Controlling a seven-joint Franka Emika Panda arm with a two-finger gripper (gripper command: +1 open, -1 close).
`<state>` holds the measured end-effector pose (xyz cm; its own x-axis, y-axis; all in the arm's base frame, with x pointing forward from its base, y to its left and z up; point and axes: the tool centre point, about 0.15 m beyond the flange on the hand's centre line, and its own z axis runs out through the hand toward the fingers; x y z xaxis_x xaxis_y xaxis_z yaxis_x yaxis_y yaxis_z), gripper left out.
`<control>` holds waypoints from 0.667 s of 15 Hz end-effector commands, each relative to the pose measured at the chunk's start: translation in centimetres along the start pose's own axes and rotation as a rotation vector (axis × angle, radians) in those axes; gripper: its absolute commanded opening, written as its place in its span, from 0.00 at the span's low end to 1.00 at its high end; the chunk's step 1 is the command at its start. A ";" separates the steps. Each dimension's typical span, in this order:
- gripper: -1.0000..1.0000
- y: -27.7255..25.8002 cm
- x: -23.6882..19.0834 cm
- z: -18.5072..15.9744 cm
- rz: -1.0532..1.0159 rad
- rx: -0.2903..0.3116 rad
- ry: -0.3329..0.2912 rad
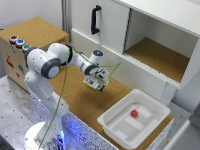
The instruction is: Slide left yellow red block
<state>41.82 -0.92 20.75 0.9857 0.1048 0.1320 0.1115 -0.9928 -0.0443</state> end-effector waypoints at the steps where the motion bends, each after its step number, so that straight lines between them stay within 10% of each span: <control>1: 0.00 -1.5 1.8 0.9 0.036 -0.012 -0.112; 10: 0.00 -7.8 2.0 0.7 0.060 -0.033 -0.176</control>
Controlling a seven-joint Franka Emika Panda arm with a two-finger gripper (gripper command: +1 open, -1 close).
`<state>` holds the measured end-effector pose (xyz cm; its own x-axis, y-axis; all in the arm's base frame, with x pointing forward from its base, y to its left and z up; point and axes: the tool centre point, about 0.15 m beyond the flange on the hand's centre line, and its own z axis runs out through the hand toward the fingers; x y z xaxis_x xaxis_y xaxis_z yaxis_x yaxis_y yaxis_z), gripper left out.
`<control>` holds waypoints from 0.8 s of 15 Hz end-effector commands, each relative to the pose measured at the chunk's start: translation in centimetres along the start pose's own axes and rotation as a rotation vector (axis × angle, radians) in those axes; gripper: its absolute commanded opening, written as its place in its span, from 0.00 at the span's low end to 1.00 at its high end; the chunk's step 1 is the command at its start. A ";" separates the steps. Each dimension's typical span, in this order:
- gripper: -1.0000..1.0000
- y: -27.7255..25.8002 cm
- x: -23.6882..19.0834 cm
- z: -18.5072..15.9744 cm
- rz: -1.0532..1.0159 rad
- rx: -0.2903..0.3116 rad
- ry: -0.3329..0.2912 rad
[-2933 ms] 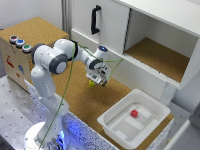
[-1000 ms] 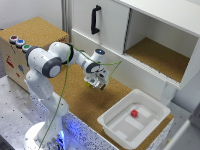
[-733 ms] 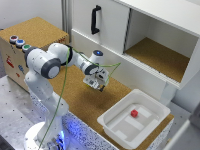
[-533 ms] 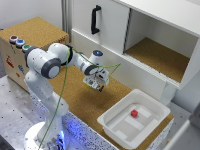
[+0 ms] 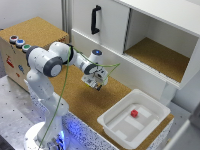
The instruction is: Slide left yellow red block
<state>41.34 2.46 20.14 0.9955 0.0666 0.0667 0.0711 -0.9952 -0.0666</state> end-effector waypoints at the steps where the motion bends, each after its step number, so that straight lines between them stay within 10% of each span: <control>1: 0.00 -5.0 2.0 -0.6 0.031 -0.054 -0.111; 12: 0.00 -2.1 0.1 -1.5 0.212 -0.142 -0.088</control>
